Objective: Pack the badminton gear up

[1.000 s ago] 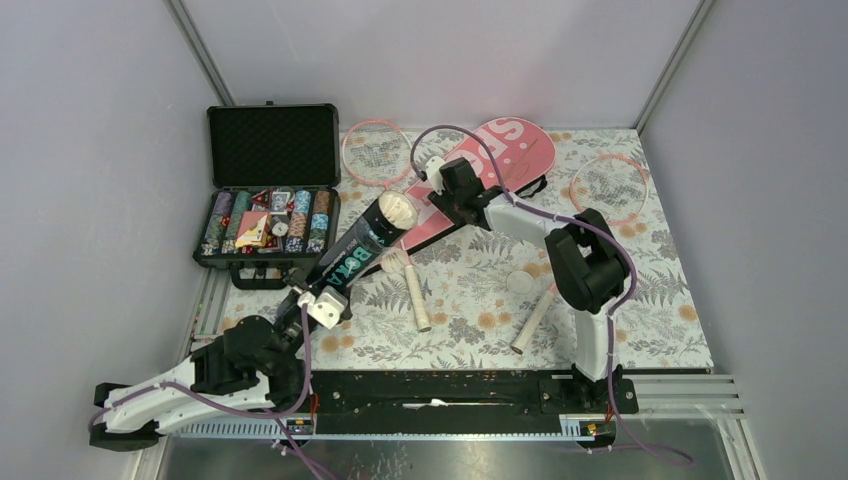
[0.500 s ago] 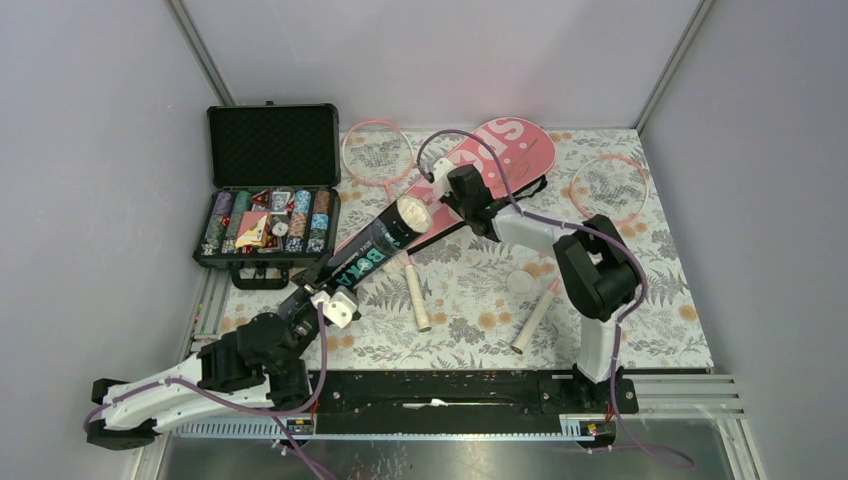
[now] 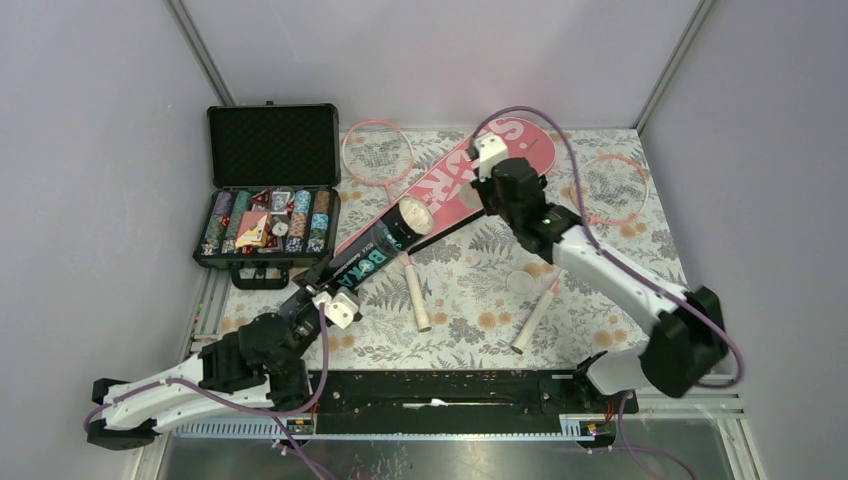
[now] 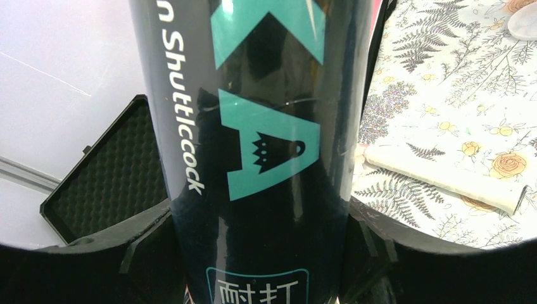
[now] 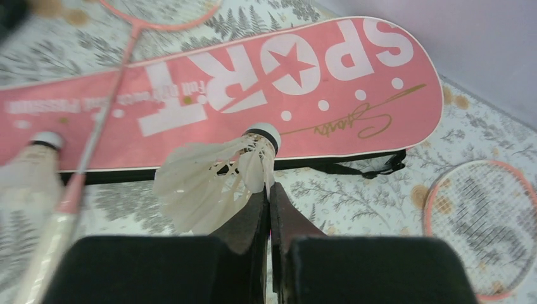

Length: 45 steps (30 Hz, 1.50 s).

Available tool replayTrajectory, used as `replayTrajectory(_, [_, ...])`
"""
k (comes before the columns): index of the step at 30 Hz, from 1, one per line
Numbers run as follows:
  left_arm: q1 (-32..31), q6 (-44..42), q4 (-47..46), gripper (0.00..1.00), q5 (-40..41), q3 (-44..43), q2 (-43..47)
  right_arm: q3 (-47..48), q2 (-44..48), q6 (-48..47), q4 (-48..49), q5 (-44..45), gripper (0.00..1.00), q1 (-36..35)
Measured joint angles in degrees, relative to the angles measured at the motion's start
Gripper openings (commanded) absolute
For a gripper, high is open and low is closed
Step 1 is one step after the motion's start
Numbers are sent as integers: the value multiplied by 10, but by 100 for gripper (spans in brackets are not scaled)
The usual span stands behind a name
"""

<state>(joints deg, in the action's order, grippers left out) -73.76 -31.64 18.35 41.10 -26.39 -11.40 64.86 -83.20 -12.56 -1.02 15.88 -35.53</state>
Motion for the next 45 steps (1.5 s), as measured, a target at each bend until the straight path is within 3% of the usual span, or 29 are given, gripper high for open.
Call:
replayTrajectory(10, [0,16,11,33,-48,0,-52,-8,257,184,-162,-102,0,0])
replayTrajectory(17, [0,22,39,33,-97,-2,-116,28,344,256,-282,-179,0,0])
replayTrajectory(23, [0,24,52,32,-127,-2,-118,35,412,298,-359,-250,0,-1])
replayTrajectory(36, [0,28,45,27,-161,-2,-93,47,436,361,-379,-409,0,-1])
replayTrajectory(45, [0,28,45,27,-196,-2,-102,46,416,390,-344,-453,0,-1])
